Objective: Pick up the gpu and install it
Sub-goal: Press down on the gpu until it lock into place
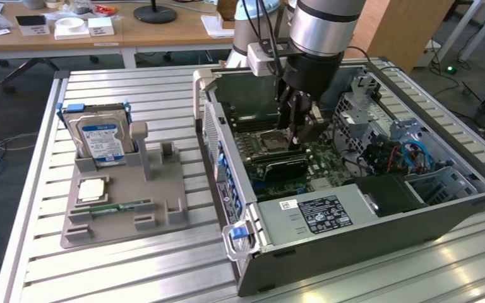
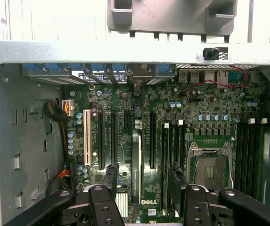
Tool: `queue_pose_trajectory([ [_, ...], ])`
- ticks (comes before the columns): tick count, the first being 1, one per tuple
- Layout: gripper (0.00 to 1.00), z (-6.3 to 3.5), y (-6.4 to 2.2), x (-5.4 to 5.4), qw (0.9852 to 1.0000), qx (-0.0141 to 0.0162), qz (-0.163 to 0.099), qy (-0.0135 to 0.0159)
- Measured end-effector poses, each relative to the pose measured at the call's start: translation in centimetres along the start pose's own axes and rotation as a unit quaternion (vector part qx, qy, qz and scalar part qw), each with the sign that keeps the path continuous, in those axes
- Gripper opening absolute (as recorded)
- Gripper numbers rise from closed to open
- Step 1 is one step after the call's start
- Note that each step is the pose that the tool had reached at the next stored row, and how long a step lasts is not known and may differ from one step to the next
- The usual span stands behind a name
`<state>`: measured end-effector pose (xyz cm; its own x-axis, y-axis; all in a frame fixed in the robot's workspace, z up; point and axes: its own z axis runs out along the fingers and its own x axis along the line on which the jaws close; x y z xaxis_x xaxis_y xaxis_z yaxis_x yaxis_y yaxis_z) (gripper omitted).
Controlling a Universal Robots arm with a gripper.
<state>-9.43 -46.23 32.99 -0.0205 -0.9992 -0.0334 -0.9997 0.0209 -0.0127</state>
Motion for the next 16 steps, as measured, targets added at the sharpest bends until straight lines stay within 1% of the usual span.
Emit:
queue_pose_trajectory([
  [8,0.57,0.0,0.0,0.0,1.0,0.0,0.0,0.0],
  [9,0.56,0.0,0.0,0.0,1.0,0.0,0.0,0.0],
  [10,0.49,0.0,0.0,0.0,1.0,0.0,0.0,0.0],
  [12,0.49,0.0,0.0,0.0,1.0,0.0,0.0,0.0],
  [15,0.31,0.0,0.0,0.0,1.0,0.0,0.0,0.0],
  [16,0.31,0.0,0.0,0.0,1.0,0.0,0.0,0.0],
])
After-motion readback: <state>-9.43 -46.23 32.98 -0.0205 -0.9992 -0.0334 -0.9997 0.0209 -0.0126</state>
